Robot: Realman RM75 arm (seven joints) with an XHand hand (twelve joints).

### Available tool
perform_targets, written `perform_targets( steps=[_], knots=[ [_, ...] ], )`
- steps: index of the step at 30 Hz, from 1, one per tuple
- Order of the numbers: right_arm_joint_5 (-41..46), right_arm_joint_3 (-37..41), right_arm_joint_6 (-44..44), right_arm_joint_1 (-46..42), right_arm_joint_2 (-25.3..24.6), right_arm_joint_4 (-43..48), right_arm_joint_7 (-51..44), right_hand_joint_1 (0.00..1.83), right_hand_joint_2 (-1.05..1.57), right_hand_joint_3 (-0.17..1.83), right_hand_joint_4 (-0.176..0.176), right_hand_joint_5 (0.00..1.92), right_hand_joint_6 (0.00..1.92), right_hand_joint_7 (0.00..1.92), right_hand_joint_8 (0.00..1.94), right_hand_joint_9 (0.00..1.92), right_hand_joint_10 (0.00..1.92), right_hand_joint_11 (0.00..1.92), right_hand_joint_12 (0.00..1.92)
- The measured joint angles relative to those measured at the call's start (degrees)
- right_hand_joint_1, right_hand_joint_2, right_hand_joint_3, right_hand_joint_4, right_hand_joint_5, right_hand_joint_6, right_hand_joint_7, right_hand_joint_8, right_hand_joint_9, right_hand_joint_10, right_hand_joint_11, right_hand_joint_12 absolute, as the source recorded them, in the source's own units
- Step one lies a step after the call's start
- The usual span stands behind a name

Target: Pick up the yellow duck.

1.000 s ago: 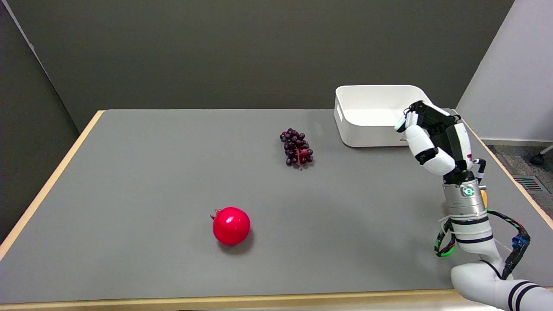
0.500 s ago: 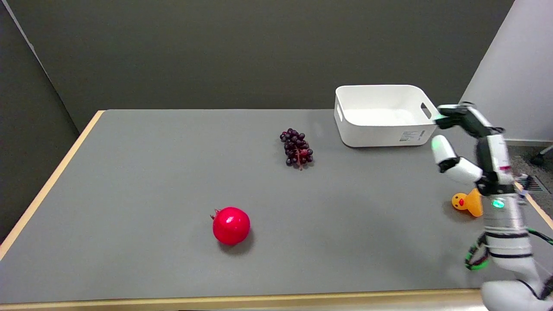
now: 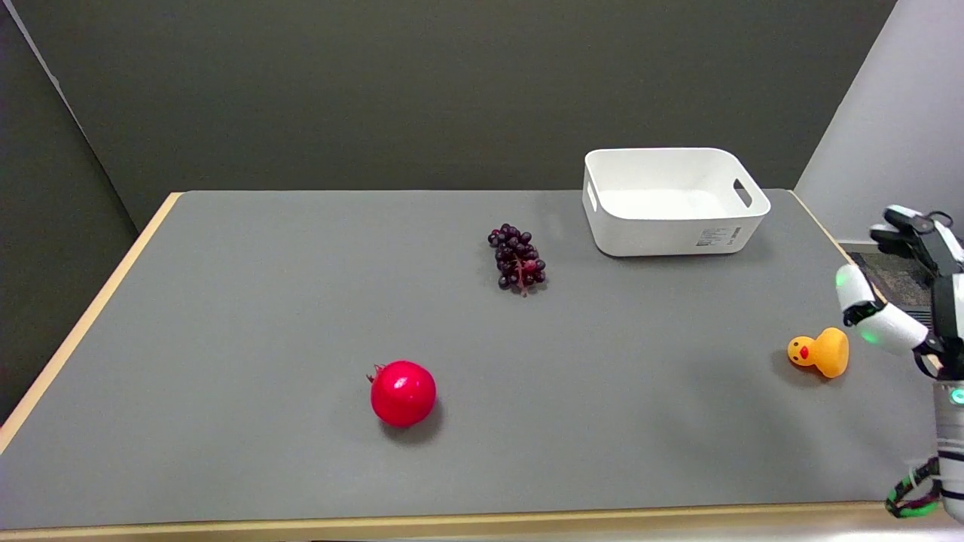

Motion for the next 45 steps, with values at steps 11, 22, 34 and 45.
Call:
perform_targets(
  steps=[11,22,34,45],
  knots=[
    [7.9,-4.8,-3.1,-2.1,0.1,0.1,-5.4,0.51,0.64,0.83,-0.057,0.22,0.43,0.40,0.57,0.29,0.98,0.08,1.29],
    [12.4,-9.6,-5.8,0.4,-0.2,-1.8,-8.1,0.48,0.64,0.82,-0.058,0.23,0.43,0.41,0.57,0.30,0.99,0.09,1.30],
    [14.3,-12.6,-9.6,2.4,-0.6,-3.5,-9.2,0.46,0.64,0.82,-0.057,0.23,0.43,0.41,0.56,0.30,0.99,0.08,1.29],
    [14.9,-14.8,-11.9,5.2,-1.0,-5.6,-9.2,0.46,0.64,0.82,-0.053,0.23,0.43,0.41,0.56,0.31,1.00,0.08,1.29]
  ],
)
